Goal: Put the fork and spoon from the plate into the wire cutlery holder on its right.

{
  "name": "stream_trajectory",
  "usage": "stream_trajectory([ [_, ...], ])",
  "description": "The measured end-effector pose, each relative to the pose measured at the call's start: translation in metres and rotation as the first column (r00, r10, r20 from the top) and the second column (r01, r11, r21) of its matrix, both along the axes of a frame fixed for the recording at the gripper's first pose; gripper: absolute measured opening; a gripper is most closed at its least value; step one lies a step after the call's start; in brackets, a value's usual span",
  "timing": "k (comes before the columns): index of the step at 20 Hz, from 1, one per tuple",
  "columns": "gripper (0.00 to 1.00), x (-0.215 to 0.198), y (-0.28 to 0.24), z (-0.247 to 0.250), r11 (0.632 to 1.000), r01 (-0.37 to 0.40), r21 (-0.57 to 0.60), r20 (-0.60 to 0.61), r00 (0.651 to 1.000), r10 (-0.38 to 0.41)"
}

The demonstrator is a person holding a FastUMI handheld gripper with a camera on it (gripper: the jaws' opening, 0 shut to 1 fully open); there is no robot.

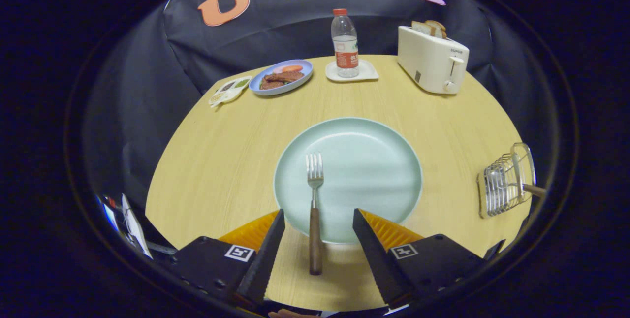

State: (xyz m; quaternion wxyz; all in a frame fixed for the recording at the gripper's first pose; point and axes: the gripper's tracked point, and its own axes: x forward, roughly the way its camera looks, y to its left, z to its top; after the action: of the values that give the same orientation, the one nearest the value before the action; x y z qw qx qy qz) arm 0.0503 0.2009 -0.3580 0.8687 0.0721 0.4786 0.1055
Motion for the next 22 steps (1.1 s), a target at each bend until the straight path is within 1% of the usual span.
stream_trajectory([
  [1, 0.83, 0.001, 0.004, -0.005, 1.0, 0.012, 0.002, -0.002, 1.0, -0.012],
  [4, 0.64, 0.005, 0.017, -0.017, 0.999, 0.023, 0.025, -0.017, 1.0, -0.023],
  [6, 0.51, 0.012, 0.02, -0.015, 0.999, 0.028, 0.021, 0.021, 0.999, -0.028],
  [7, 0.48, 0.011, 0.021, -0.012, 1.0, 0.028, 0.013, 0.026, 0.999, -0.028],
  [8, 0.48, 0.012, 0.025, -0.014, 0.999, 0.033, 0.014, 0.029, 0.999, -0.034],
  [10, 0.31, 0.011, 0.023, -0.011, 0.998, 0.068, 0.017, 0.012, 0.998, -0.068],
  [12, 0.35, 0.01, 0.022, -0.009, 0.995, 0.096, 0.028, -0.001, 0.995, -0.096],
  [14, 0.36, 0.01, 0.023, -0.009, 0.992, 0.12, 0.039, -0.023, 0.993, -0.119],
  [16, 0.35, 0.008, 0.025, -0.006, 0.992, 0.124, 0.033, -0.042, 0.992, -0.122],
  [17, 0.21, 0.009, 0.024, -0.006, 0.992, 0.128, 0.017, -0.037, 0.991, -0.127],
  [18, 0.18, 0.009, 0.022, -0.003, 0.992, 0.129, 0.01, -0.032, 0.991, -0.129],
  [22, 0.18, 0.011, 0.013, -0.004, 0.988, 0.155, -0.003, -0.042, 0.987, -0.155],
])
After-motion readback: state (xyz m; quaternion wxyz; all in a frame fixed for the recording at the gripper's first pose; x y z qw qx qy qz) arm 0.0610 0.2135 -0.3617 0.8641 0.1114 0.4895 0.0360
